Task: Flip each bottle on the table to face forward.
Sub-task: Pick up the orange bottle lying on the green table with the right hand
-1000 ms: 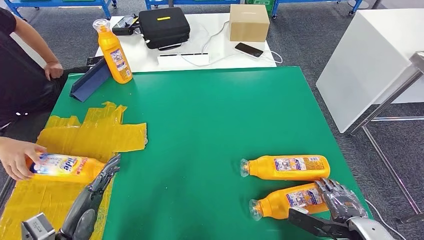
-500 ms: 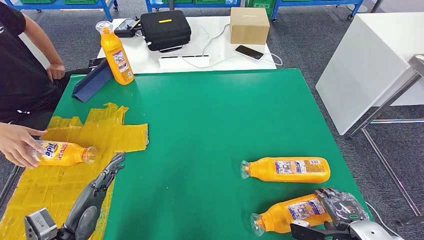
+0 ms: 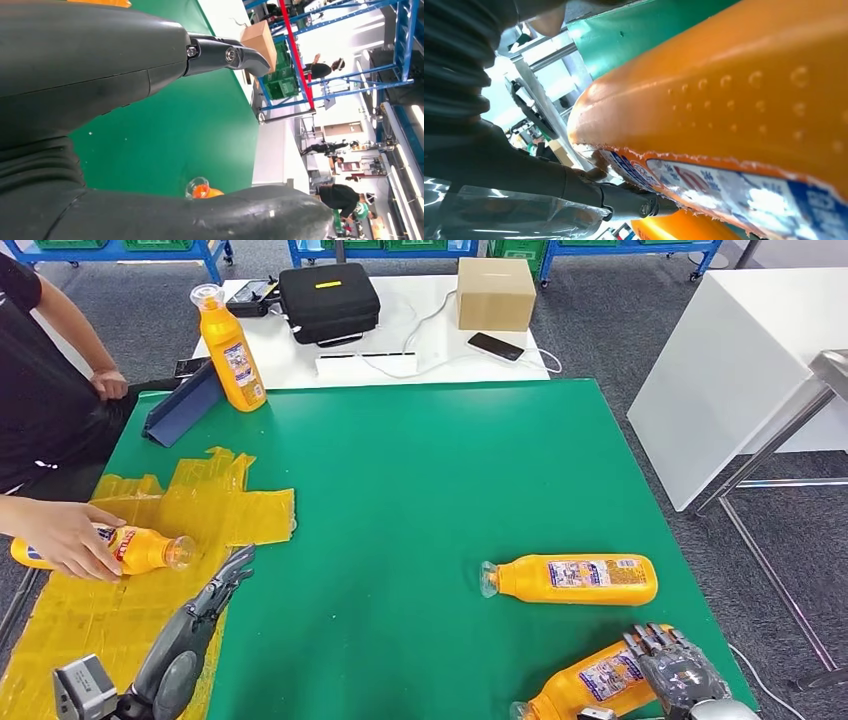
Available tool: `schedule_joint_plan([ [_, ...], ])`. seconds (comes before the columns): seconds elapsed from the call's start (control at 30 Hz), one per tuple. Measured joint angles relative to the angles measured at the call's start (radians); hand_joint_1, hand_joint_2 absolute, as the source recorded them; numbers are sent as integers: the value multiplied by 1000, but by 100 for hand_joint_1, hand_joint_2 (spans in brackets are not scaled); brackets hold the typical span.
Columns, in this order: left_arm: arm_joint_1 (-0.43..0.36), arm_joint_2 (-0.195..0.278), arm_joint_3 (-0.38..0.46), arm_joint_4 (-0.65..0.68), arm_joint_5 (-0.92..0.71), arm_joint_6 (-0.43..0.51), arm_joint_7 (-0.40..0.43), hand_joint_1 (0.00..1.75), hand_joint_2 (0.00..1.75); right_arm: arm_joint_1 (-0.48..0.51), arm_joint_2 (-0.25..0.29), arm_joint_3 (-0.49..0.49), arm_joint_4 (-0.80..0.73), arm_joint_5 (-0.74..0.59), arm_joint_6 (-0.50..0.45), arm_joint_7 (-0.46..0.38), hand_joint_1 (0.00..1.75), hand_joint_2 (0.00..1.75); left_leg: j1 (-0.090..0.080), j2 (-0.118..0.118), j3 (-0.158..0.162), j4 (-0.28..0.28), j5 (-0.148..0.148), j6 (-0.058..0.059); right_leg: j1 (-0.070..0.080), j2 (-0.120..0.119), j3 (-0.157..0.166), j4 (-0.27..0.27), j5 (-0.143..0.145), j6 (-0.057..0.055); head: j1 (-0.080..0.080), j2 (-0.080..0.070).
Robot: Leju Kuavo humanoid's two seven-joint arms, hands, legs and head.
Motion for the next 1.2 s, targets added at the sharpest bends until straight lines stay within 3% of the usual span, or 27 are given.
schedule_joint_plan([
  [0.23, 0, 1, -5, 0, 2, 0, 0, 0, 0, -44, -1, 61, 17, 1, -6, 12, 0, 175, 4, 7, 9, 0, -5, -1, 3, 7, 8, -3, 0, 0, 0, 0],
  [0.37, -1, 1, -7, 0, 3, 0, 0, 0, 0, -54, -1, 76, 21, -10, -15, 17, 171, 175, 5, 8, 12, 0, -6, -2, 5, 8, 10, -4, 0, -1, 0, 0],
  [0.97, -4, 2, -10, 0, 19, 8, -6, 0, 0, -109, -21, 165, 31, -76, -62, 73, 175, 175, 7, 8, 17, 0, -10, -1, 7, 8, 20, -10, -2, -2, 0, 0],
  [1.2, -3, -14, 33, -25, 59, 20, 4, 0, 0, -128, 31, 173, 60, -85, -107, 87, 175, 175, 9, 12, 21, -1, -13, -3, 9, 13, 23, -11, -2, -3, 0, 0],
])
